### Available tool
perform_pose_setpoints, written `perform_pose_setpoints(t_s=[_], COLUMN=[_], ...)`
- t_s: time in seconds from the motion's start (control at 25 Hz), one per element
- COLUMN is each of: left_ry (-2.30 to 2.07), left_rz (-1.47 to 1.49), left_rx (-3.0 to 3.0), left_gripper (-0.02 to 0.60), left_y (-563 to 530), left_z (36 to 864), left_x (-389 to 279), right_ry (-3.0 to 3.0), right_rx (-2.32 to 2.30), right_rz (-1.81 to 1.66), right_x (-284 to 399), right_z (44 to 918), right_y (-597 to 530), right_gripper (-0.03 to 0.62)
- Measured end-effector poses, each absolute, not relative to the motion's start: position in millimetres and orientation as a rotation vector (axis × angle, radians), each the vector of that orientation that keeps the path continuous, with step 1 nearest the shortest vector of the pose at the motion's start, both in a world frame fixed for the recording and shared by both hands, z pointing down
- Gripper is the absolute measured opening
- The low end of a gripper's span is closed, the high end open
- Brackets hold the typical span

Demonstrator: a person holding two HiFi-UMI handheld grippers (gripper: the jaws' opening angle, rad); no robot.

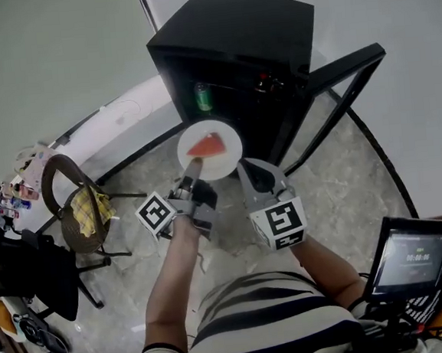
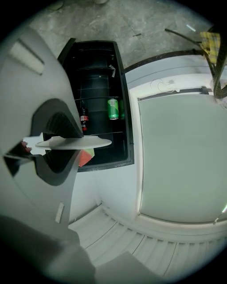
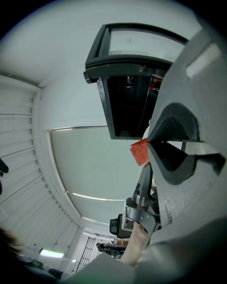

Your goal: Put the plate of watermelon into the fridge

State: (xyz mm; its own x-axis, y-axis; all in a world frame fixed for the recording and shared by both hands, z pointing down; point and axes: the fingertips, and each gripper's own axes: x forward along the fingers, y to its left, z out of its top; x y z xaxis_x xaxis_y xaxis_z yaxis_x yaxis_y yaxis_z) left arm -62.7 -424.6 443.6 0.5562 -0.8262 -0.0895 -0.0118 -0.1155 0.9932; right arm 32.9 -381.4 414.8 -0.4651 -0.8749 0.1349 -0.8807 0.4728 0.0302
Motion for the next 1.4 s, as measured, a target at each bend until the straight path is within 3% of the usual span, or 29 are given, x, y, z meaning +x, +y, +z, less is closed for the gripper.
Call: perform_pose_setpoints(t_s=[1.4], left_ry=[-0.526], left_rz=[-0.650], left_rx=[1.542], left_gripper=[0.026], left_y=[-586.5], left_z=[441.6], left_x=[-1.8], right_ry=[-2.258], right_rx=[1.953], right_rz=[0.018], right_x=[44.0], right_z=[404.0], right_y=[-466.9], right_gripper=[0.000])
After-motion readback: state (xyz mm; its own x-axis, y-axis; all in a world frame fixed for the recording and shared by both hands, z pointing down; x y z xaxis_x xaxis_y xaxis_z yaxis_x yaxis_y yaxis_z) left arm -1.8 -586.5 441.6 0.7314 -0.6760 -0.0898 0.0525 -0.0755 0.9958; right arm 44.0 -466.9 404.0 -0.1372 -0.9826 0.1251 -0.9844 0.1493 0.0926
